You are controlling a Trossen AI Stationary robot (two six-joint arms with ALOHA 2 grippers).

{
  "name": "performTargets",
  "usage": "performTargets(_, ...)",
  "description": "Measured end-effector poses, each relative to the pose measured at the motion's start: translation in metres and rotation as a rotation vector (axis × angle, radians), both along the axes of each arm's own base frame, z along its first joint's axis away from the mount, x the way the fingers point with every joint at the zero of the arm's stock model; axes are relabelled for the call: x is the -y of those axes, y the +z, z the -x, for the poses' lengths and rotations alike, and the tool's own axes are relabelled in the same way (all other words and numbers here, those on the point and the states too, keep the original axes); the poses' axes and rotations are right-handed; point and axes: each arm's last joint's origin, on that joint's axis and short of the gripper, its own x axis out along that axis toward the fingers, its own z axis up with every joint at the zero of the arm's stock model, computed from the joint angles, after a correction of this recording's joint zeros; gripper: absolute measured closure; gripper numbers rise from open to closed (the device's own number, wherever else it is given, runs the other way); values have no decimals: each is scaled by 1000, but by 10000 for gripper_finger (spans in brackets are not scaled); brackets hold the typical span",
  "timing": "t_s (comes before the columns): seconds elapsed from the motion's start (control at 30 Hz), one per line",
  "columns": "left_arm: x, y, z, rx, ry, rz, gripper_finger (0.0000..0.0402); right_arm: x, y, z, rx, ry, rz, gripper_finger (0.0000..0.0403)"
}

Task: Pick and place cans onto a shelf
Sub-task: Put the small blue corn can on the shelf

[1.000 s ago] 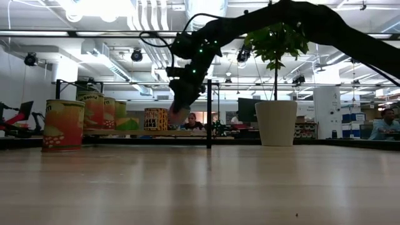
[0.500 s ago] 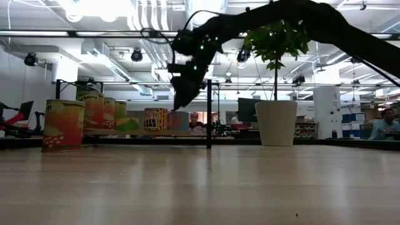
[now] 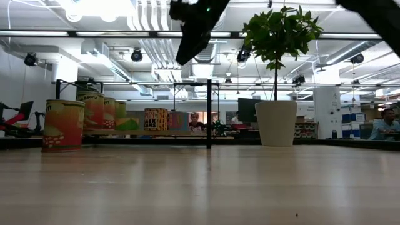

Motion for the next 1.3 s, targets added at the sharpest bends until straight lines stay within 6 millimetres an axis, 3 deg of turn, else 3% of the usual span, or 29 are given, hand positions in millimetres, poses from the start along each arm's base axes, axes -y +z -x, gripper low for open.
performTargets(0.2,6,-2,-14,-41,2,-6,402,-59,-15,26,30,78,-31,76)
performTargets(0.37,9,-4,-27,-73,20,7,402,-96,-32,57,163,94,-27,76)
performTargets(0.57,3,-11,-47,-110,125,57,402,-126,-48,96,351,154,-10,76)
performTargets(0.7,-10,-20,-65,-149,218,97,402,-132,-48,121,484,178,-14,76)
performTargets(0.9,-55,-21,-98,-297,312,186,402,-129,-49,154,578,200,6,76)
performTargets(1.07,-109,-29,-123,-491,379,261,402,-125,-43,176,614,175,26,76)
performTargets(1.2,-158,-46,-133,-652,519,287,402,-124,-42,189,637,173,22,76)
performTargets(1.3,-188,-60,-139,-711,518,330,402,-123,-42,195,645,171,20,76)
